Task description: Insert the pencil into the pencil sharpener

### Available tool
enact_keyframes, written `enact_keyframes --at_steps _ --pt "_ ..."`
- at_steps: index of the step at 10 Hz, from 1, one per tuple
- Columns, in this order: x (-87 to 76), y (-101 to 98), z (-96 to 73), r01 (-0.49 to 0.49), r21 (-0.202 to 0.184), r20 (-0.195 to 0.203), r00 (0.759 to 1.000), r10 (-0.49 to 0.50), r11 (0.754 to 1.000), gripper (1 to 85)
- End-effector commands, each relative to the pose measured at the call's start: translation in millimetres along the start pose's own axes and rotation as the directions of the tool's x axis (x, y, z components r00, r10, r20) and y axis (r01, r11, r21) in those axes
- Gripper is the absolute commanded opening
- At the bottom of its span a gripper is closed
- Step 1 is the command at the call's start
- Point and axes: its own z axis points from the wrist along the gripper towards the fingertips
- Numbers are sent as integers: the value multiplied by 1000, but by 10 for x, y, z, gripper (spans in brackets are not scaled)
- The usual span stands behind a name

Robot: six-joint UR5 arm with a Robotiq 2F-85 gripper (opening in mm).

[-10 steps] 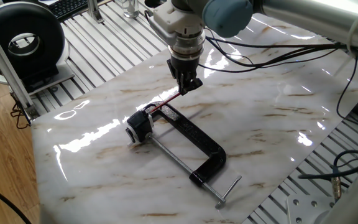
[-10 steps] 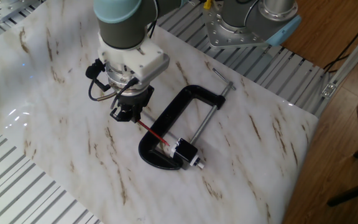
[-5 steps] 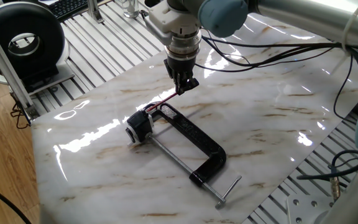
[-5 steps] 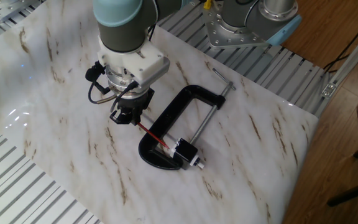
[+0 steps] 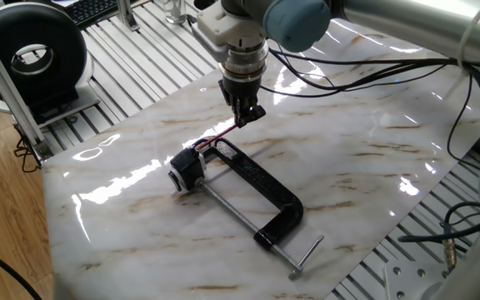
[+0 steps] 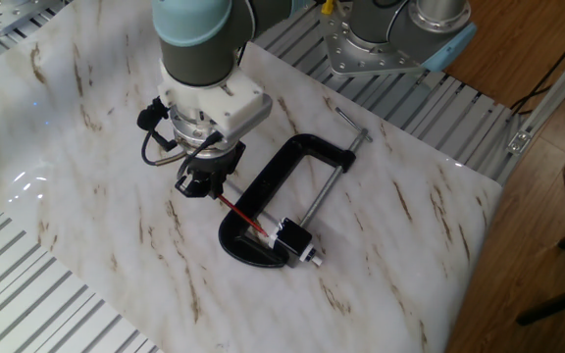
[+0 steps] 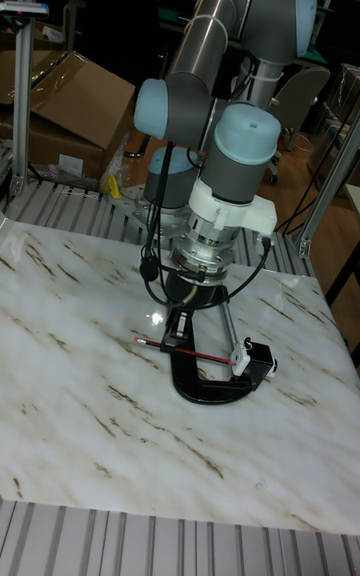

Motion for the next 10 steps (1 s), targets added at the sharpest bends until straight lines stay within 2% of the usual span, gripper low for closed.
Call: enact_keyframes --at_steps 1,5,10 --pt "-20 19 -20 -7 7 -4 1000 7 1000 10" --pt "26 61 -51 1 8 -13 1000 -1 1000 10" --pt "-90 99 -47 -28 3 5 1000 28 1000 10"
